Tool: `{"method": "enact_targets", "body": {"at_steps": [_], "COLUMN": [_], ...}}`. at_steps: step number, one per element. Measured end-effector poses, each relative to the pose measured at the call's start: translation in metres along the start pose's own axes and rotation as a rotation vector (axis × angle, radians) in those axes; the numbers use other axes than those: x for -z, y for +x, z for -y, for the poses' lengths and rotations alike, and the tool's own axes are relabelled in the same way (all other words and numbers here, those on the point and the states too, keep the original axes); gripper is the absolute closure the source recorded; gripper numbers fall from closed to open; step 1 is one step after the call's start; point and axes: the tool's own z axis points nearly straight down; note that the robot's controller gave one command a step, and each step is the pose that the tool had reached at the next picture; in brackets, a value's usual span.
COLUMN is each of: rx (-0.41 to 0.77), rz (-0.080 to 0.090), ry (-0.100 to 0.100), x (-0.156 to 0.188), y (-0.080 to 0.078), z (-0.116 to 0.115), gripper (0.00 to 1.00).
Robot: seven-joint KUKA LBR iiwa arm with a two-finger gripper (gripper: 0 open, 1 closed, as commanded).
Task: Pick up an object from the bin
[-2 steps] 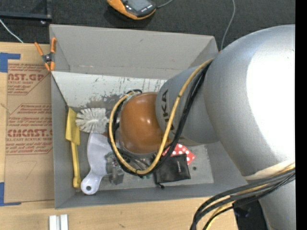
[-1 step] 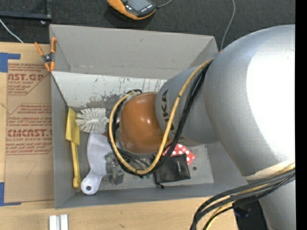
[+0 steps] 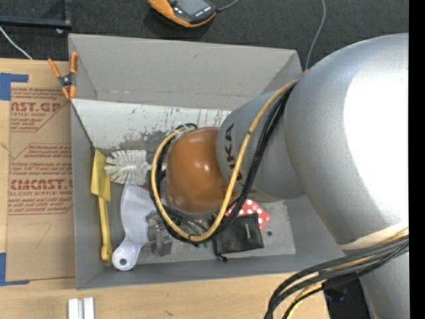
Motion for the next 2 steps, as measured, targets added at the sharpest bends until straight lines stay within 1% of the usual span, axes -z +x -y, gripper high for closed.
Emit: {"method": "enact_targets", "body": {"at_steps": [1, 2], "rx": [0.000, 0.000], "rz": [-0.006, 0.001], "ry": [0.001, 0.000], "x": [0.019, 0.036], "y": [0.002, 0.000], "z": [0.000, 0.000], "gripper": [1.00, 1.00]}}
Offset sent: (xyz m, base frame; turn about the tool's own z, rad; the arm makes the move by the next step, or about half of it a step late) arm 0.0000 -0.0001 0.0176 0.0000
